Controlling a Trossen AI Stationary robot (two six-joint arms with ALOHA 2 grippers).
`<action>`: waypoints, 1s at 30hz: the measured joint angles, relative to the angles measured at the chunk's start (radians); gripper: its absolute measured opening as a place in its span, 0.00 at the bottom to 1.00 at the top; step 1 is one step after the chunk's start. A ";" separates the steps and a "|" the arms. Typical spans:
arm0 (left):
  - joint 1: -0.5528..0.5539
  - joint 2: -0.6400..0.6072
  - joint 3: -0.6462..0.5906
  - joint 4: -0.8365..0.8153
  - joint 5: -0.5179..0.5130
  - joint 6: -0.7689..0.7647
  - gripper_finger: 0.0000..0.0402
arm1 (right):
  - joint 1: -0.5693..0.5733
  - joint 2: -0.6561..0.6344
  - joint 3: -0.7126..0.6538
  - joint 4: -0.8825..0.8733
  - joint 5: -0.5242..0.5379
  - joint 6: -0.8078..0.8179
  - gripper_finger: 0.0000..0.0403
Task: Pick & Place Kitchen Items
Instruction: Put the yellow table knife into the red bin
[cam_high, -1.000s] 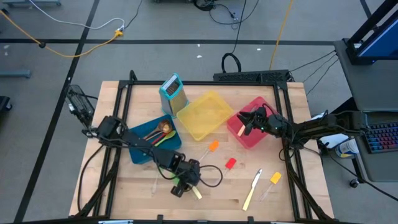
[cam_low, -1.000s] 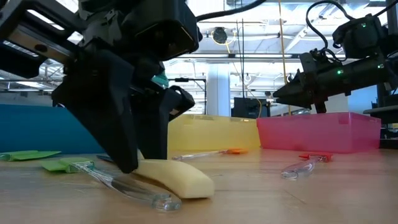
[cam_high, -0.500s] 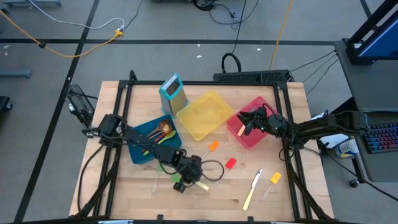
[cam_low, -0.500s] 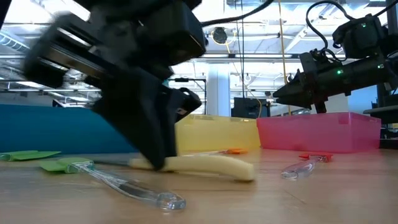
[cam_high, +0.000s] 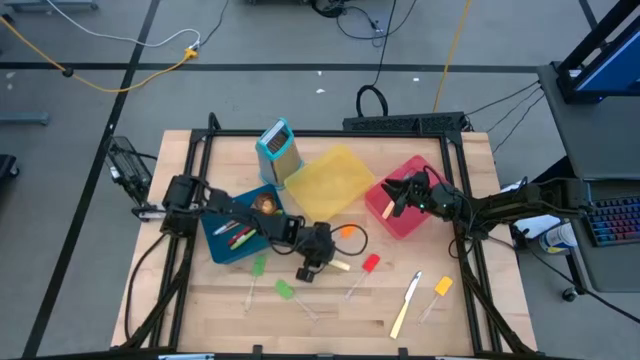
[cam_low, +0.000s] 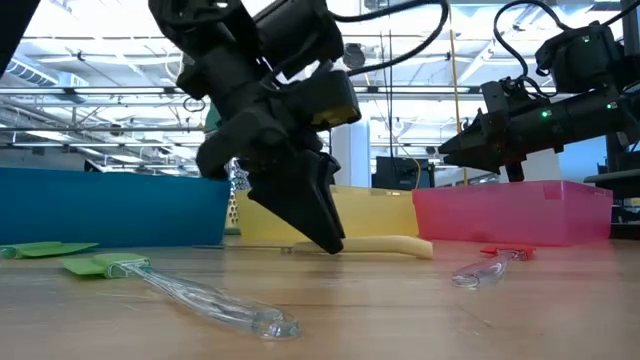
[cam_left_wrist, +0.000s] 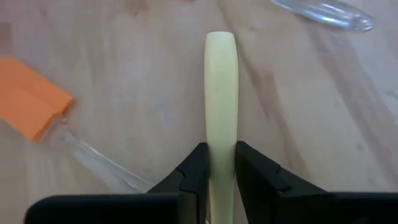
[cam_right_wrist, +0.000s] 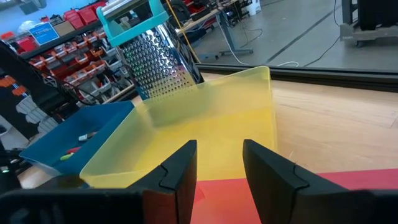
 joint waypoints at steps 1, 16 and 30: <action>0.005 0.000 0.000 -0.001 -0.001 -0.001 0.19 | 0.000 0.000 0.000 0.000 0.000 0.000 0.30; -0.001 -0.002 0.002 -0.016 -0.078 0.017 0.14 | 0.000 0.000 0.000 0.000 0.001 -0.002 0.30; 0.001 -0.003 0.017 0.161 -0.151 0.040 0.12 | 0.091 -0.001 0.035 0.113 -0.263 -0.193 0.31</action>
